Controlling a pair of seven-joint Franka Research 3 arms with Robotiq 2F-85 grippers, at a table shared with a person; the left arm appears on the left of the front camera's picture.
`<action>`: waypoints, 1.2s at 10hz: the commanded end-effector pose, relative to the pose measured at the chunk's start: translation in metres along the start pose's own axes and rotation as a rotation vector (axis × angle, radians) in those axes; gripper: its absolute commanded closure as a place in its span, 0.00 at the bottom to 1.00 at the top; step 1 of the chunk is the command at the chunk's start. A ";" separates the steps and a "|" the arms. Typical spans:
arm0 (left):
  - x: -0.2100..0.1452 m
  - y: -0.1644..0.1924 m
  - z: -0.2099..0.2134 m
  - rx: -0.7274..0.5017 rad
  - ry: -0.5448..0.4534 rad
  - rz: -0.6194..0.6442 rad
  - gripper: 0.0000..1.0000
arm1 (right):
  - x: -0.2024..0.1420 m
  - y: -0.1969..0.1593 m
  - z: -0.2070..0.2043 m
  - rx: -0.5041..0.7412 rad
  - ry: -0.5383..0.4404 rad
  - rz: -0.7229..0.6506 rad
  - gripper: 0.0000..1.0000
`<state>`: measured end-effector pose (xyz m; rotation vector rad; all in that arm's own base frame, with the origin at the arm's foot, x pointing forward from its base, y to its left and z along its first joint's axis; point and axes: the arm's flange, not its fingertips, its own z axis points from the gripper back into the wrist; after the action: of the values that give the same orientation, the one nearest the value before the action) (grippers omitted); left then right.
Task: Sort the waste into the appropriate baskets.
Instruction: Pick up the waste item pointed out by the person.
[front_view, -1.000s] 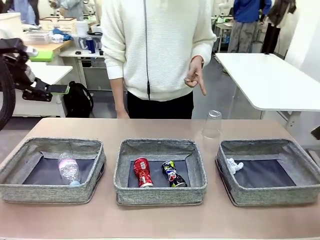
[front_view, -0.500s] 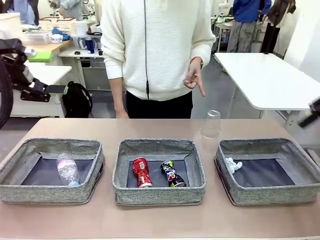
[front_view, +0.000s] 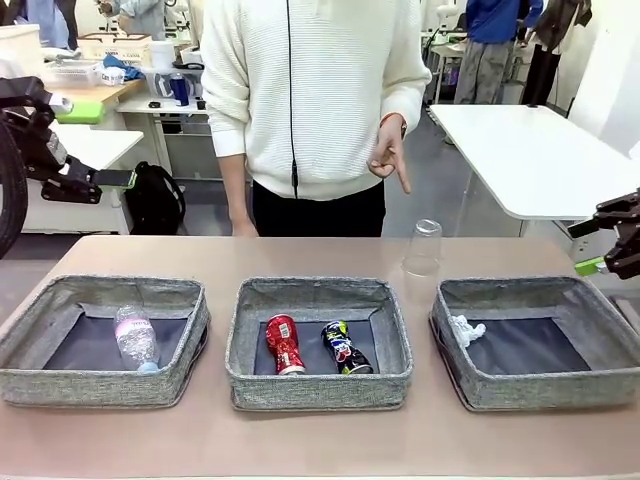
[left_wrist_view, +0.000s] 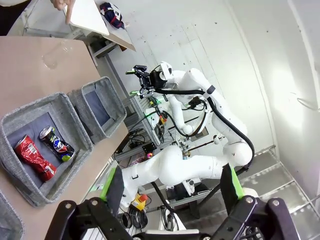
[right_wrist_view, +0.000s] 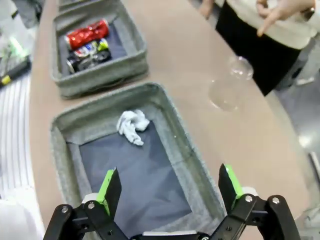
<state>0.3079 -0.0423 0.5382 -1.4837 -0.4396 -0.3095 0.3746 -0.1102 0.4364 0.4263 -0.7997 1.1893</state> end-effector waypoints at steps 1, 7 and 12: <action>-0.001 0.000 -0.002 -0.019 -0.008 -0.024 0.00 | 0.037 0.041 0.020 0.021 0.091 0.189 0.00; -0.001 0.000 -0.002 -0.019 -0.008 -0.024 0.00 | 0.034 -0.102 -0.091 -0.045 -0.146 0.106 0.00; -0.001 0.000 -0.002 -0.019 -0.008 -0.024 0.00 | 0.002 -0.109 -0.150 -0.041 -0.165 0.000 0.00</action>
<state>0.3083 -0.0425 0.5377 -1.4839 -0.4384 -0.3095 0.5249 -0.0458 0.3480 0.4995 -0.9625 1.1388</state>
